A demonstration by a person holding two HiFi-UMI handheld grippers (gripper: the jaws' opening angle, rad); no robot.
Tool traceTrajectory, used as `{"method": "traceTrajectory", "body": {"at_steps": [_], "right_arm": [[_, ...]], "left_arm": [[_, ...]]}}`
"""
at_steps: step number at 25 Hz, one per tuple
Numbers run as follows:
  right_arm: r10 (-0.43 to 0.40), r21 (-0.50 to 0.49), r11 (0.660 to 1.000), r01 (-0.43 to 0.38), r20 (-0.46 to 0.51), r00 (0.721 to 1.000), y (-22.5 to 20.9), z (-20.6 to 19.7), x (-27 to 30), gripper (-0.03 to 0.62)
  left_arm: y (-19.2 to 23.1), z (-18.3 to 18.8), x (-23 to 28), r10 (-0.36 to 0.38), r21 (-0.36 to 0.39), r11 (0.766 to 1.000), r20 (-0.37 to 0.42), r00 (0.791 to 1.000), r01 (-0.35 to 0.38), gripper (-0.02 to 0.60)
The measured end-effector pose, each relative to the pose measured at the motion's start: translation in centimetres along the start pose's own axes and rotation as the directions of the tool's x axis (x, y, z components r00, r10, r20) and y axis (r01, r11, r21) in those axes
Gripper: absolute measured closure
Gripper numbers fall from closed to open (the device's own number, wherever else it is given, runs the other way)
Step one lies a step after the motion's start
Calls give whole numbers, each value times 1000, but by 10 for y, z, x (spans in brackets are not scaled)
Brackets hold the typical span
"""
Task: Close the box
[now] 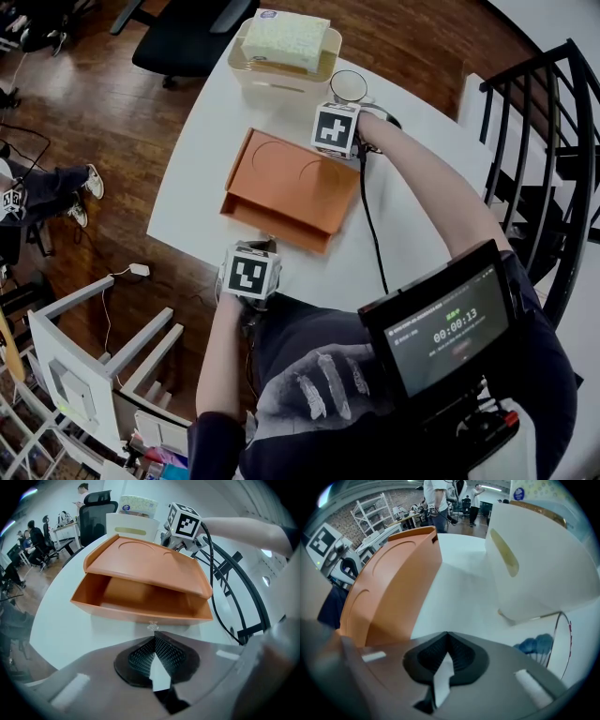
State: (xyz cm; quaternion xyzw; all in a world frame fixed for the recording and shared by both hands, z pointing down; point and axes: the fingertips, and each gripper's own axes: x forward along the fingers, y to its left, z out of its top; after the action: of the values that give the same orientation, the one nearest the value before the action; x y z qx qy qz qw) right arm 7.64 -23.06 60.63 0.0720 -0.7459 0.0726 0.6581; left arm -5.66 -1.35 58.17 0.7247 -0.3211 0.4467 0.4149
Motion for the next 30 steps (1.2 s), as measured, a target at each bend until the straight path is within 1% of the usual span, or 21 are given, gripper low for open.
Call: {"method": "traceTrajectory", "body": {"at_steps": [3, 9, 12, 17, 20, 22, 25, 30], "right_arm": [[4, 4, 1000, -4, 5, 1000, 0, 0, 0, 589], [2, 6, 1000, -2, 7, 1000, 1, -1, 0, 589], [1, 11, 1000, -1, 17, 1000, 1, 1, -1, 589], [-4, 19, 1000, 3, 14, 1000, 1, 0, -1, 589], [0, 9, 1000, 0, 17, 1000, 2, 2, -1, 589], [0, 9, 1000, 0, 12, 1000, 1, 0, -1, 589], [1, 9, 1000, -1, 8, 1000, 2, 0, -1, 589], [-1, 8, 1000, 1, 7, 1000, 4, 2, 0, 589]], "left_arm": [[0, 1, 0, 0, 17, 1000, -8, 1000, 0, 566], [-1, 10, 3, -9, 3, 1000, 10, 1000, 9, 566], [0, 16, 3, -6, 23, 1000, 9, 1000, 6, 566], [-1, 22, 5, -13, 35, 999, 10, 1000, 13, 566], [0, 27, 6, -6, 39, 999, 16, 1000, 5, 566], [4, 32, 6, 16, 52, 998, 20, 1000, -17, 566], [0, 35, 8, -4, 53, 999, 26, 1000, 3, 567], [3, 40, 6, 7, 66, 998, 34, 999, -9, 567]]}}
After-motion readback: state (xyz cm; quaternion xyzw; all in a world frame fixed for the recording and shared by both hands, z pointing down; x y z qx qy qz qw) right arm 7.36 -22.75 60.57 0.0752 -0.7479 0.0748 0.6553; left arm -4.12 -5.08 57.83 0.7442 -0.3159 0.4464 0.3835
